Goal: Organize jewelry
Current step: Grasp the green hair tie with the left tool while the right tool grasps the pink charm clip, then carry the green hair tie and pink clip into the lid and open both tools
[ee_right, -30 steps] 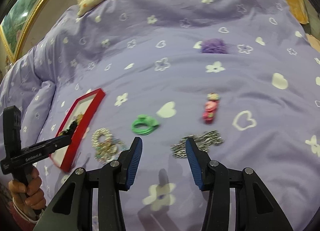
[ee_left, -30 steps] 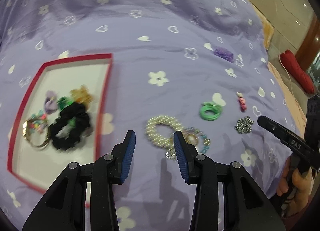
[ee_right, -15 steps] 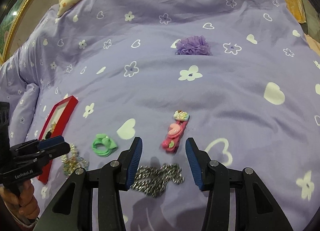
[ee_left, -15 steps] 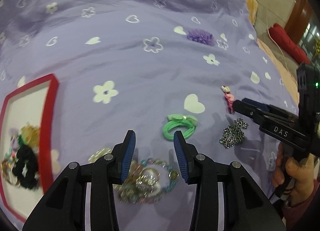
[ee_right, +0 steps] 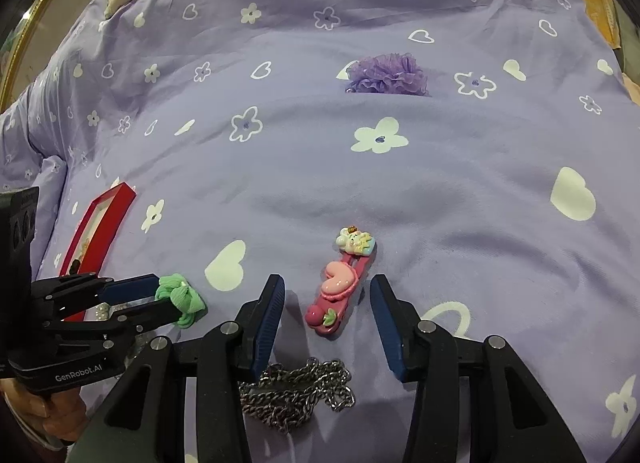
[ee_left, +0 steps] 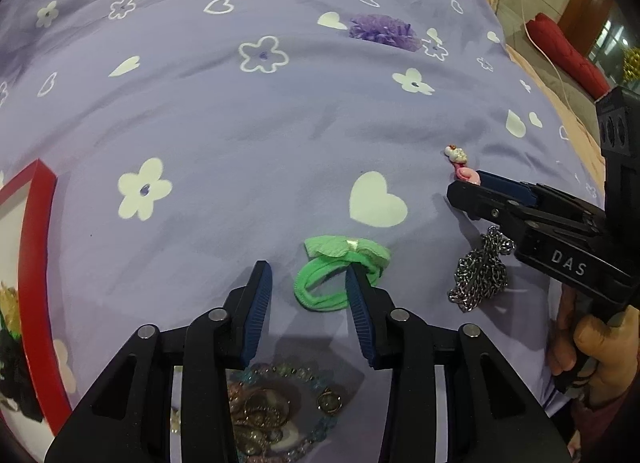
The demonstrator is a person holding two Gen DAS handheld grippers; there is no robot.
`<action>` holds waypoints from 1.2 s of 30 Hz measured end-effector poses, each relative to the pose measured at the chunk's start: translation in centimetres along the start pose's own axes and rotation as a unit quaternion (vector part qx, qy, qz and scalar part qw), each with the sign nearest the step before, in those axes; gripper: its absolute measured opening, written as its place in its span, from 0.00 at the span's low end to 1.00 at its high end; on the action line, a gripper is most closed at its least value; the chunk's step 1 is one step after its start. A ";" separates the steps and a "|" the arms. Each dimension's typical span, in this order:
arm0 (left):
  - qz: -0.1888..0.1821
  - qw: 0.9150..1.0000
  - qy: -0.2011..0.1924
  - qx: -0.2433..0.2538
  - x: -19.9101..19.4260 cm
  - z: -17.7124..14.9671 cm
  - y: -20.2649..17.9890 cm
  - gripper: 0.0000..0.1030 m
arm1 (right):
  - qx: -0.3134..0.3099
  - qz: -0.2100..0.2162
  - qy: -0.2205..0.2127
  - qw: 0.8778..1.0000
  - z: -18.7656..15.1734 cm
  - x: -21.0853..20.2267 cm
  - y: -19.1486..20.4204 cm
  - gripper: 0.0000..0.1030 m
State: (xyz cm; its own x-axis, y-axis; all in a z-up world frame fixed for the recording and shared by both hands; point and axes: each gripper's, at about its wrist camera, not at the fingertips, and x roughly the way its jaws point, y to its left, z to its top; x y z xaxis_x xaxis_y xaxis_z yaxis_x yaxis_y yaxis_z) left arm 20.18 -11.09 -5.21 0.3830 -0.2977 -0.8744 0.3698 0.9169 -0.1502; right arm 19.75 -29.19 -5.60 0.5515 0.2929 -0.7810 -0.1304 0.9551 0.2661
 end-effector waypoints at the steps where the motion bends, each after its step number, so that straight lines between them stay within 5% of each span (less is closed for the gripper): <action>1: -0.005 1.000 0.000 0.003 0.1 0.0 -0.1 0.18 | -0.001 -0.004 -0.001 1.000 0.0 0.0 0.0 0.38; 5: -0.018 1.000 -0.007 0.009 -0.4 -0.4 -0.5 0.06 | 0.013 -0.008 -0.006 1.000 0.1 -0.1 -0.4 0.18; 18: -0.033 0.996 -0.056 -0.057 -5.2 -2.5 2.5 0.05 | 0.007 0.037 -0.034 0.999 0.0 -3.1 2.1 0.17; 36: 0.005 0.983 -0.100 -0.151 -12.4 -9.3 9.7 0.05 | -0.068 0.126 -0.013 0.990 -1.9 -3.2 13.2 0.17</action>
State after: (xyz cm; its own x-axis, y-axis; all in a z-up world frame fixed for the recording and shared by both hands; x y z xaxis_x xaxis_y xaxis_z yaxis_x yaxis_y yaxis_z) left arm 11.16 3.94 -0.13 0.5560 -0.3070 -0.7724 0.1083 0.9481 -0.2988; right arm 14.70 -17.48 -0.64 0.5080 0.5228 -0.6845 -0.3755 0.8496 0.3703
